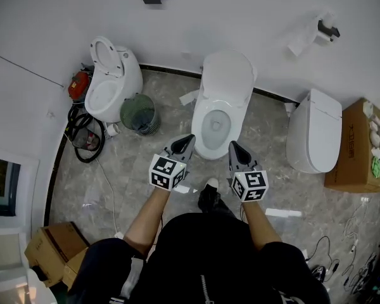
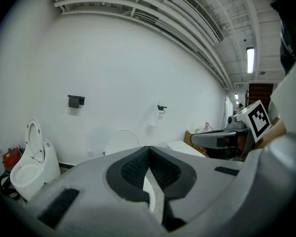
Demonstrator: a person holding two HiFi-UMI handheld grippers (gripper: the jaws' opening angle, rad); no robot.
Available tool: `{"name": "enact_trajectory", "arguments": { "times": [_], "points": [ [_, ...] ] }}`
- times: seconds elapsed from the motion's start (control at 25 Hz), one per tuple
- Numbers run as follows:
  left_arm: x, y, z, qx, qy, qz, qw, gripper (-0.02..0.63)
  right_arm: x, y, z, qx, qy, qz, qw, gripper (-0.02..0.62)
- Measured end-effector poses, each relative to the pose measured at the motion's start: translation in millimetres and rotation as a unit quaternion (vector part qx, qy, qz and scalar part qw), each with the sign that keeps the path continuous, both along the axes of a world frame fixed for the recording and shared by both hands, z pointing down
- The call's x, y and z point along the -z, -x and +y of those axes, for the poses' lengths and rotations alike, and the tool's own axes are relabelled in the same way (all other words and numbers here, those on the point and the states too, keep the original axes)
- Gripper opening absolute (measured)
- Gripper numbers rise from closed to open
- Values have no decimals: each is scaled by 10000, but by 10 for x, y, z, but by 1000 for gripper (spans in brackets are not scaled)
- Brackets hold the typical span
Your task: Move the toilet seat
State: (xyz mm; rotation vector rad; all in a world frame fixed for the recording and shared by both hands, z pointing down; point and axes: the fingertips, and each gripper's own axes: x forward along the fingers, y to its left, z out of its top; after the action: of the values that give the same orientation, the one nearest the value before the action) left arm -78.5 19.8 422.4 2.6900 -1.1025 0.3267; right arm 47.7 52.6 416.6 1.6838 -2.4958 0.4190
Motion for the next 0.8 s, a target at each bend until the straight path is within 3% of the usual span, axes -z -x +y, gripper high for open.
{"name": "enact_trajectory", "arguments": {
  "times": [0.24, 0.8],
  "points": [
    [83, -180, -678, -60, -76, -32, 9999, 6, 80, -159, -699, 22, -59, 14, 10000, 5],
    [112, -351, -1605, -519, -43, -36, 9986, 6, 108, -304, -1447, -461, -32, 58, 9989, 5]
  ]
}}
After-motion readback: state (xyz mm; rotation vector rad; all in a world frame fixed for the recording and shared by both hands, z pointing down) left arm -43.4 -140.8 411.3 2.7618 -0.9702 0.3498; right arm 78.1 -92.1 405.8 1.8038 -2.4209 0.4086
